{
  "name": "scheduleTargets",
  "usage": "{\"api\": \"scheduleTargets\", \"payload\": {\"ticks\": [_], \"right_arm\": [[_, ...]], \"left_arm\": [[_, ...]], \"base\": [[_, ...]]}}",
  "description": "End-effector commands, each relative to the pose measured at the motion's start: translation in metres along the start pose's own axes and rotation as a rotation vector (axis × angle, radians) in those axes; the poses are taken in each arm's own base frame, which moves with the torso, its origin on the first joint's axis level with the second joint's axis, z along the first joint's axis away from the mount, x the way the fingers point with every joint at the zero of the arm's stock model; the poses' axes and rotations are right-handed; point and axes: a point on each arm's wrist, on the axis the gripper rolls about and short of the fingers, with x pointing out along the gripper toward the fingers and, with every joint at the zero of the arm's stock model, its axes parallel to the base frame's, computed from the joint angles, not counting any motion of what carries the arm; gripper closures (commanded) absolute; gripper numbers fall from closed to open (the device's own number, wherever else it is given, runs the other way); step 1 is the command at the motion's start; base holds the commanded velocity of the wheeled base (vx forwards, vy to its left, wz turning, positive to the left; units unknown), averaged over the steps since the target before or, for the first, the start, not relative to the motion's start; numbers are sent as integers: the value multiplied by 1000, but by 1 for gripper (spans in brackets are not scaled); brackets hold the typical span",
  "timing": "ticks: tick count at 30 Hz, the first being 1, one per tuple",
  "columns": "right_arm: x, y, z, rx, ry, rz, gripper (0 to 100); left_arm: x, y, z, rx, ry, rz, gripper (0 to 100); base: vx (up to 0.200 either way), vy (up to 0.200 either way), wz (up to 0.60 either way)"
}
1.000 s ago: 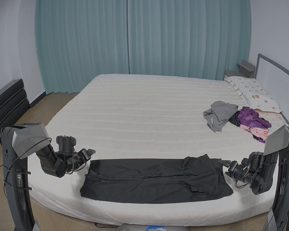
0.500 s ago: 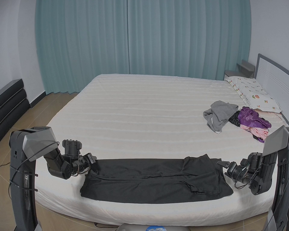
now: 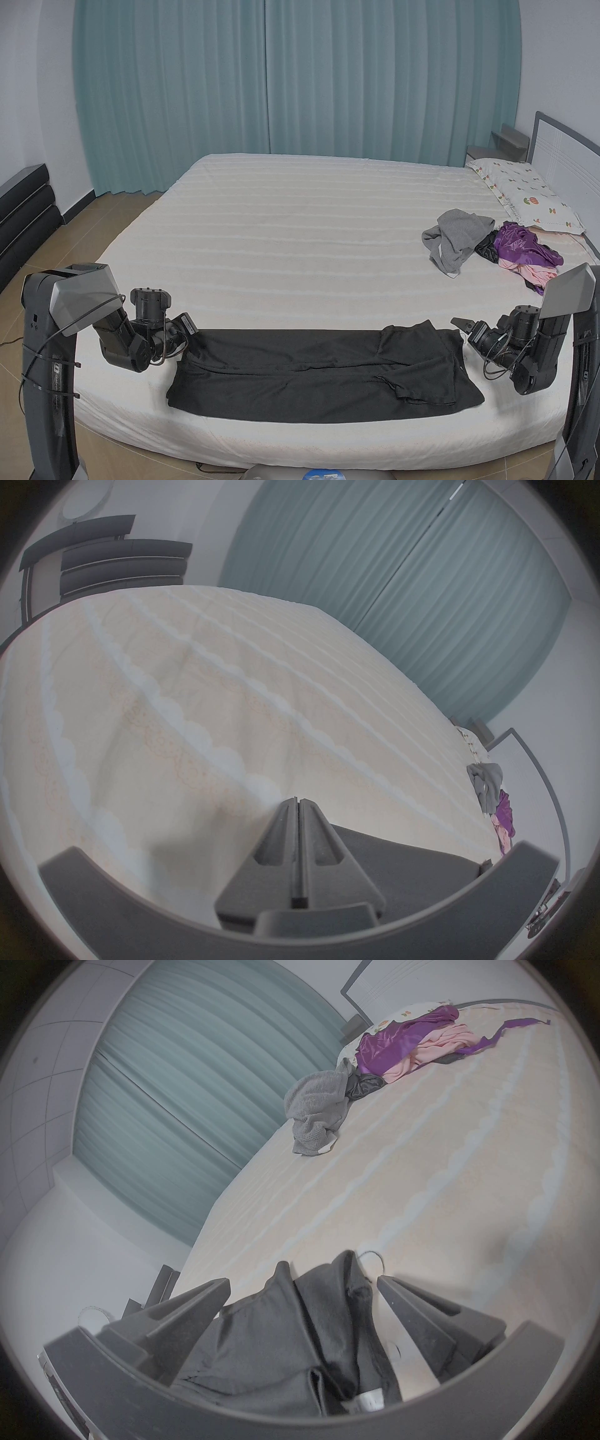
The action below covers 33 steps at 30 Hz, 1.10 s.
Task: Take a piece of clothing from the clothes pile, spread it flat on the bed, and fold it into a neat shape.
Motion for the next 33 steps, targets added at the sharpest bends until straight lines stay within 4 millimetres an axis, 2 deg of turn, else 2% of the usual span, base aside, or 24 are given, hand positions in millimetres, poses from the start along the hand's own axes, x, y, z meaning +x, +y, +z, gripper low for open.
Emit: {"api": "scheduleTargets", "payload": {"ticks": [1,7,17,18,27,33], "right_arm": [[20,-1,6,-11,-9,7,0],[33,-5,7,-51,17,-15,0],[43,-9,4,-73,42,-27,0],[43,-10,1,-82,62,-38,100],[45,0,10,-125,-10,-17,100],[44,-2,13,-126,-32,-20,100]], "left_arm": [[-1,-1,3,-15,-12,-5,100],[-1,0,2,-18,-12,-3,100],[-1,1,1,-18,-7,1,100],[0,1,1,-18,-7,1,100],[0,1,0,-17,-6,0,100],[-1,1,4,-31,-14,-2,100]], "base": [[0,0,0],[0,0,0],[0,0,0],[0,0,0],[0,0,0],[0,0,0]]}}
